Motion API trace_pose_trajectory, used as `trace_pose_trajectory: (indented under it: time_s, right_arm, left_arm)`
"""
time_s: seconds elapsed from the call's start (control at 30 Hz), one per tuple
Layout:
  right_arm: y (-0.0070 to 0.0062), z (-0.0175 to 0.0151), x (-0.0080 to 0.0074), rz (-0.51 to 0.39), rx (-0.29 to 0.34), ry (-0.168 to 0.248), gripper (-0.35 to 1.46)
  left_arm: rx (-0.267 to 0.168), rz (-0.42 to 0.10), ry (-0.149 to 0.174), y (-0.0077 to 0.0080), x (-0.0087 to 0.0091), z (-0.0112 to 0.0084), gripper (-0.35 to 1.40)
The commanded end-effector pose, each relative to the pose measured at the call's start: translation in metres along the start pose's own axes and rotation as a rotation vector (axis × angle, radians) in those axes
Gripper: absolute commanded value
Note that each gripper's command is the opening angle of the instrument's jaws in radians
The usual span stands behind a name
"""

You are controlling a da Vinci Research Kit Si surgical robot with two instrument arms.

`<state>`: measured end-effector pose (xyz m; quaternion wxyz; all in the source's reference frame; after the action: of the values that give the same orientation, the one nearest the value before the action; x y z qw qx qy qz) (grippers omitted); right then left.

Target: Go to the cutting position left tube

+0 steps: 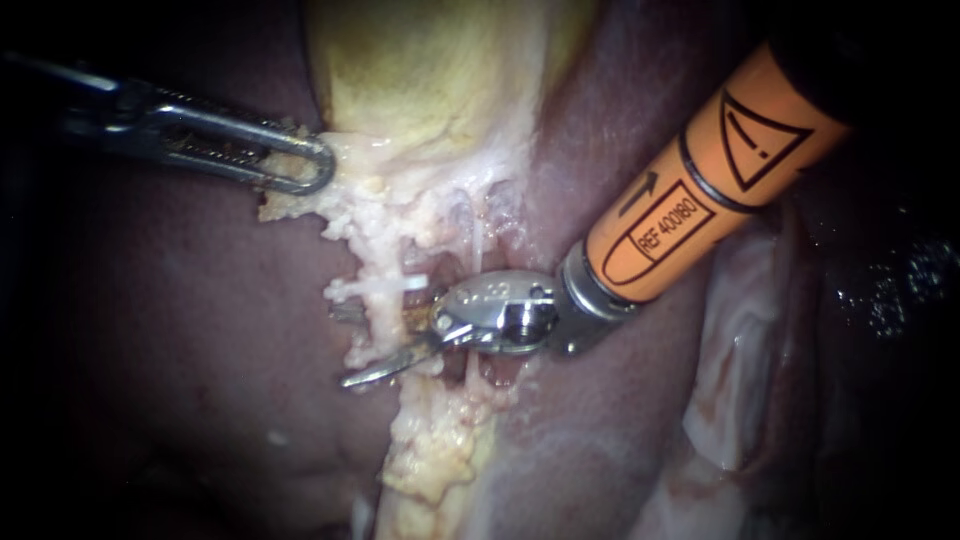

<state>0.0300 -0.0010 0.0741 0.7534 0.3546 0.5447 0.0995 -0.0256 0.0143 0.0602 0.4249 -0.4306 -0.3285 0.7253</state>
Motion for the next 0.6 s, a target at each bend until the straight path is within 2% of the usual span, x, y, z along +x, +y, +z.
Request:
trace_pose_trajectory:
  time_s: [0.03, 0.37, 0.6]
  right_arm:
    - [0.0, 0.0001, 0.0001, 0.006, 0.0, 0.004, 1.3]
    - [0.0002, 0.0012, 0.0008, 0.036, -0.001, 0.026, 1.28]
    - [-0.0004, 0.0018, 0.0014, 0.064, 0.004, 0.044, 1.28]
  left_arm:
    - [0.0, 0.0, 0.0, 0.0, 0.0, 0.0, -0.35]
    - [0.001, 0.0, 0.0, 0.0, 0.0, 0.0001, -0.35]
    - [0.002, 0.0, 0.005, 0.0, -0.0001, 0.0002, -0.35]
